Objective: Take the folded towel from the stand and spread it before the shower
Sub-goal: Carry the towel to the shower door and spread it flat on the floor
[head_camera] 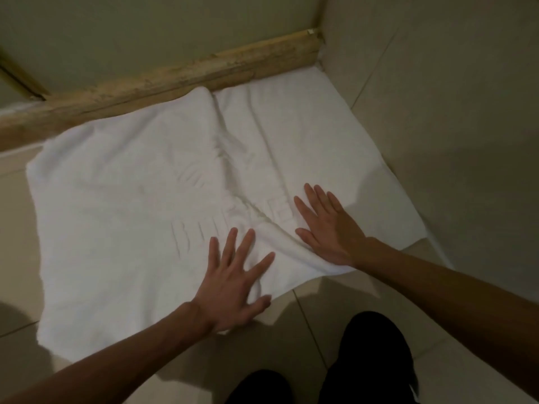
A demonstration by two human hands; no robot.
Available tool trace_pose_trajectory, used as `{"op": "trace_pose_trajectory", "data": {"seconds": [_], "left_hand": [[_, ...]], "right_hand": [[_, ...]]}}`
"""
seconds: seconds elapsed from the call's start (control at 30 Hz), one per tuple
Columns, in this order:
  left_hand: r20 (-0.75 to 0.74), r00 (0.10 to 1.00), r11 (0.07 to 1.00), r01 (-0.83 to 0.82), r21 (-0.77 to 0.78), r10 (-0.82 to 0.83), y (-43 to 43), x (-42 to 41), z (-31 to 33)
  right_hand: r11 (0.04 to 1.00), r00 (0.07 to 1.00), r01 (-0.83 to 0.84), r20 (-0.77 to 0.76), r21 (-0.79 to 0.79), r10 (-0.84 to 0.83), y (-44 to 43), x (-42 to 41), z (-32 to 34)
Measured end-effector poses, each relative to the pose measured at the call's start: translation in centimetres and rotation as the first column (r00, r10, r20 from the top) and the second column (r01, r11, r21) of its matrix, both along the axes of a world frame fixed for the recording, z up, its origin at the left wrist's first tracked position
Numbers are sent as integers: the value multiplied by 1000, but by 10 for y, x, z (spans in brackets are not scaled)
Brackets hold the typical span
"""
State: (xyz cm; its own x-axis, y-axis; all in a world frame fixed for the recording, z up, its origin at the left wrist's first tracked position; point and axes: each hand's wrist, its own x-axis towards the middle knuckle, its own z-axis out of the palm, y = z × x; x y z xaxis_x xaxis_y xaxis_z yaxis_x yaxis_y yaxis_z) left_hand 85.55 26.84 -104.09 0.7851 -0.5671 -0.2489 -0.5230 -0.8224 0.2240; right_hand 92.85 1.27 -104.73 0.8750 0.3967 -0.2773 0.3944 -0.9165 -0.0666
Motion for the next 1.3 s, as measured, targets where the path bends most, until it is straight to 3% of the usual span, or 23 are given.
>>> {"op": "trace_pose_trajectory", "data": {"seconds": [0.27,0.6,1.03,1.3], "left_hand": [[3,993,992,-121,-27,121,-17,7,-3],[25,991,990,-131,48,130,-7,-3,-16],[-10,994,993,-112,30,112,8,-22,-9],[37,953,947,-294,-132,301,0,22,1]], "right_hand": [[996,999,-52,-6,69,52,8,20,1],[993,995,-93,50,73,89,21,21,-11],[997,997,-73,28,-12,74,22,20,-7],[997,998,-47,31,68,45,29,32,9]]}}
